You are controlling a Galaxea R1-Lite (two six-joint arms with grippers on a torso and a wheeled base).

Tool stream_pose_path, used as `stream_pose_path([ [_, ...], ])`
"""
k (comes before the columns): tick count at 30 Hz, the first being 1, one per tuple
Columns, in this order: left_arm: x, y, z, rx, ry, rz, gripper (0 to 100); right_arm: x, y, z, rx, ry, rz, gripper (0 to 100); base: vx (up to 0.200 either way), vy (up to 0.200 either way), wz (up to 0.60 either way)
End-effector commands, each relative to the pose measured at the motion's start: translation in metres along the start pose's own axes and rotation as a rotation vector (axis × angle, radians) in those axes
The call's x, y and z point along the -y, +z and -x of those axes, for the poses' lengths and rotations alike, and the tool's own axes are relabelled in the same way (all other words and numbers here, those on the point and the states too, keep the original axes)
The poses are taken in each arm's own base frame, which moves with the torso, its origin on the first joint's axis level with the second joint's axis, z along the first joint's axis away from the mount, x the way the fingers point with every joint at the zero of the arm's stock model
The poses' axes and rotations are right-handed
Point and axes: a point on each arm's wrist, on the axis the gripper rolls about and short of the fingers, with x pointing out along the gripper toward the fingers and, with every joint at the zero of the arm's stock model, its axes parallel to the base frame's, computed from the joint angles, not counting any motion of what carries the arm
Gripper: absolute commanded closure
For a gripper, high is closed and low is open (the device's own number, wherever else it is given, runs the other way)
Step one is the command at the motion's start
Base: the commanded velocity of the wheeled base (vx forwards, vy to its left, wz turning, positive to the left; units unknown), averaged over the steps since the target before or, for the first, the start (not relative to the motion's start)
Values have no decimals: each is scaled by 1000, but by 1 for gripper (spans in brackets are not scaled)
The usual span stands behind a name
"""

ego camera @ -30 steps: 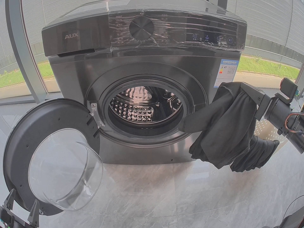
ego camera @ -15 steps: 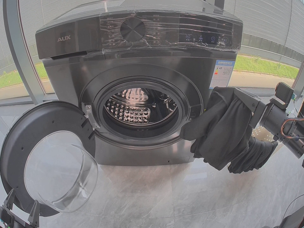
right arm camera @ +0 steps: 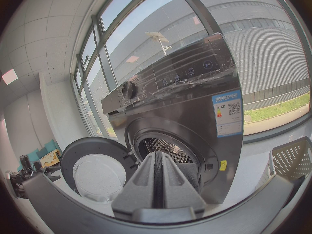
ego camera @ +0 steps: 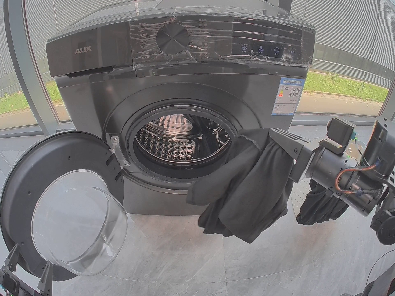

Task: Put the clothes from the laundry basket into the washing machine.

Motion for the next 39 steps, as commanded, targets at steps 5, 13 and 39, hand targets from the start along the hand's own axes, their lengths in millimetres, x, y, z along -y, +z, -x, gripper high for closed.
stream_pose_path([
  [5,1,94,10,151,-133,-1,0,-4,-24,-35,-41,-70,15,100,0,0,0],
  [13,2,112,-64,-88,-271,-2,0,-11,-18,-59,-9,-57,-2,100,0,0,0],
  [39,113,59,-226,-223,-482,40,0,-23,-27,-128,2,-71,-78,100,0,0,0],
])
